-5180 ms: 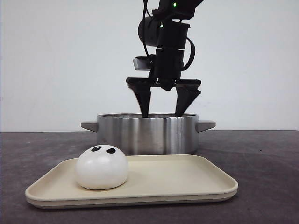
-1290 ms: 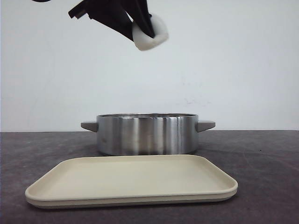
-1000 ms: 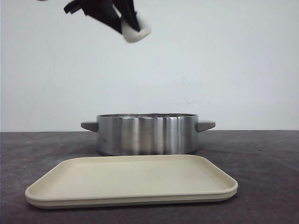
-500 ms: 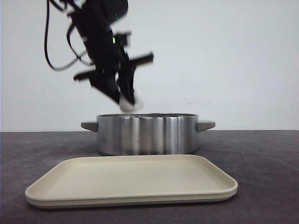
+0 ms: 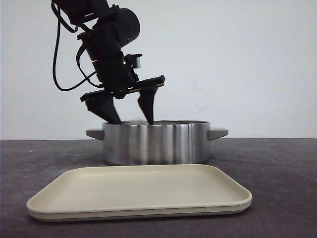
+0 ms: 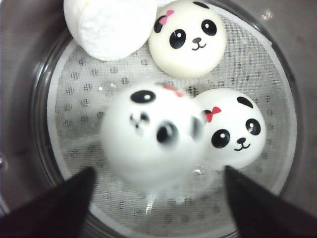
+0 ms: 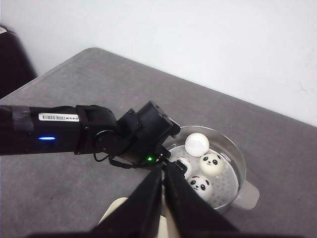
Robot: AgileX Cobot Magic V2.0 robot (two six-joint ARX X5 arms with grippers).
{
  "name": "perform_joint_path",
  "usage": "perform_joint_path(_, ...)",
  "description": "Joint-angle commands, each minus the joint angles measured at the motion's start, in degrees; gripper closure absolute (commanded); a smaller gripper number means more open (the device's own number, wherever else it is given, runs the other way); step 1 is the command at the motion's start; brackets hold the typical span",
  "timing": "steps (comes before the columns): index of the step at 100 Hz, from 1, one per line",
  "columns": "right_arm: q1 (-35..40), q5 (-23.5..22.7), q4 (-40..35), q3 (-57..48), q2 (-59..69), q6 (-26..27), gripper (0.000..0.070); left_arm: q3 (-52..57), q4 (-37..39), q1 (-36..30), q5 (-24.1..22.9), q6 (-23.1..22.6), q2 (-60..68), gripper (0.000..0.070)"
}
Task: Steam buns
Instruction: 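Lower the bun into the steamer pot and open the left gripper, then raise the left gripper away from the pot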
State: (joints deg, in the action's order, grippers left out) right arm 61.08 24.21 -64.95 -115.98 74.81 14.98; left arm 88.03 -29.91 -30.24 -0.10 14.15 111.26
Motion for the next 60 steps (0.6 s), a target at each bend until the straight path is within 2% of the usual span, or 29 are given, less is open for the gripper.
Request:
perform_joint_path(1, 0.7, 0.3, 0.5, -1.1, 0.8, -0.4, 0.0697, 1.7, -0.6, -0.3, 0.1, 0.5, 0.8, 0.0100)
perform_joint_path(12, 0.7, 0.5, 0.5, -1.1, 0.8, -0.5, 0.0697, 3.4, -3.8, -0.3, 0.1, 0.5, 0.8, 0.0100)
perform_joint_path(24, 0.6, 4.4, -0.3, -0.9, 0.8, -0.9, 0.0697, 6.9, -7.9, -0.3, 0.0, 0.9, -0.3, 0.0104)
perform_joint_path(37, -0.6, 6.0, -0.7, 0.8, 1.2, -0.9, 0.0693, 7.5, -6.9, -0.3, -1.1, 2.2, -6.2, 0.0120)
perform_joint_path(43, -2.1, 6.0, -0.5, 2.3, 1.2, -0.9, 0.0693, 7.5, -6.1, -0.3, -2.0, 1.7, -10.1, 0.0183)
perform_joint_path(60, -5.2, 3.4, 3.2, 8.9, 1.0, -0.9, 0.0692, 7.5, -5.3, -0.3, -2.8, -1.2, -22.8, 0.0425)
